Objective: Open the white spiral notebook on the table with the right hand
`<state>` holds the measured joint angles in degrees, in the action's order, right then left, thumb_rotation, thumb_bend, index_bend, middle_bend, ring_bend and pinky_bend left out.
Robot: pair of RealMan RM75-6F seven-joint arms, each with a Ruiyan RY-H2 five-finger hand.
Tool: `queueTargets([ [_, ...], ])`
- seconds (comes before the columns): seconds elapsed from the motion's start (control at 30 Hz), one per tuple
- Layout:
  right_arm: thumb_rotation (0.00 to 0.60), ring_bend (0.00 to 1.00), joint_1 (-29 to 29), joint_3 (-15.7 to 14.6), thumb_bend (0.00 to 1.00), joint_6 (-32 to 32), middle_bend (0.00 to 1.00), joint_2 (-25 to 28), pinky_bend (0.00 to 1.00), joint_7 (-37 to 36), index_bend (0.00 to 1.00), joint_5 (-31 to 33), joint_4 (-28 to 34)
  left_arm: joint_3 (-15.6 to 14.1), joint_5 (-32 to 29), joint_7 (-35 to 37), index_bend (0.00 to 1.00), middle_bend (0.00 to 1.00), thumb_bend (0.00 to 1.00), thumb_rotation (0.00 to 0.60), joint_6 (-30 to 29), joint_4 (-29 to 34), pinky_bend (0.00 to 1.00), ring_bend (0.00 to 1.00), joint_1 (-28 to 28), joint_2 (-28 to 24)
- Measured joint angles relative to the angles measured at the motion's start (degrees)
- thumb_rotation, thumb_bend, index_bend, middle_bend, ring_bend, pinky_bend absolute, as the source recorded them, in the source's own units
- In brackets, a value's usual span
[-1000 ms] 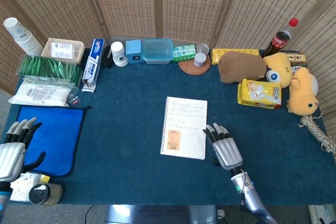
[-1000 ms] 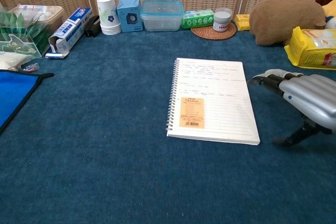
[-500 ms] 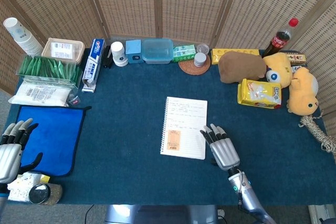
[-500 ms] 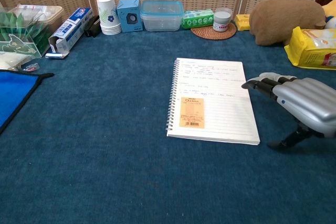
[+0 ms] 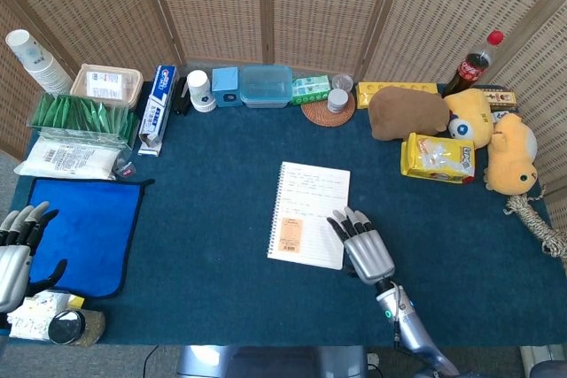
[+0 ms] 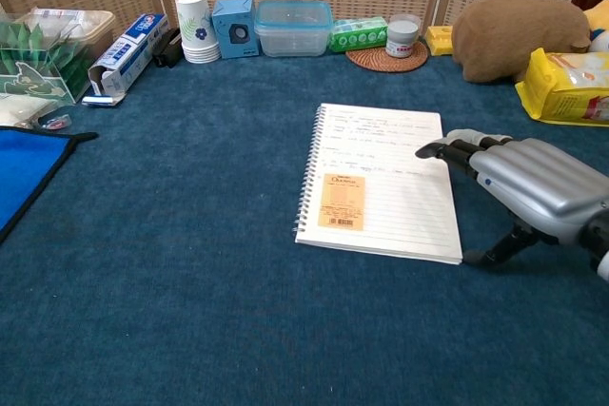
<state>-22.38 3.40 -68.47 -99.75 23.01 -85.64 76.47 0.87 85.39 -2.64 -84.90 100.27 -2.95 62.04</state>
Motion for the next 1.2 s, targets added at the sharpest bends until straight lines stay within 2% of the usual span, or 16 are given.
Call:
queueTargets([
  [0.53, 0.6, 0.05, -1.2, 0.6, 0.16, 0.2, 0.14, -1.1, 0.15, -1.3, 0.07, 0.2, -0.3, 0.0, 0.0, 0.3, 0.19, 0.06, 0.31, 0.6, -0.2, -0.2, 0.0, 0.02, 0.1, 0.1],
  [0.83, 0.6, 0.05, -3.5, 3.4, 0.17, -0.9, 0.14, -3.9, 0.15, -3.9, 0.06, -0.7, -1.7, -0.1, 0.0, 0.8, 0.19, 0.06, 0.31, 0.6, -0.5, -0.5, 0.0, 0.02, 0.4, 0.3],
  [1.2, 0.6, 0.06, -7.0, 7.9, 0.17, -3.1, 0.14, -9.0, 0.15, -9.2, 0.05, -0.8, -7.0, -0.3, -0.1, 1.7, 0.19, 0.06, 0.31, 0.6, -1.1, -1.2, 0.0, 0.02, 1.0, 0.5],
])
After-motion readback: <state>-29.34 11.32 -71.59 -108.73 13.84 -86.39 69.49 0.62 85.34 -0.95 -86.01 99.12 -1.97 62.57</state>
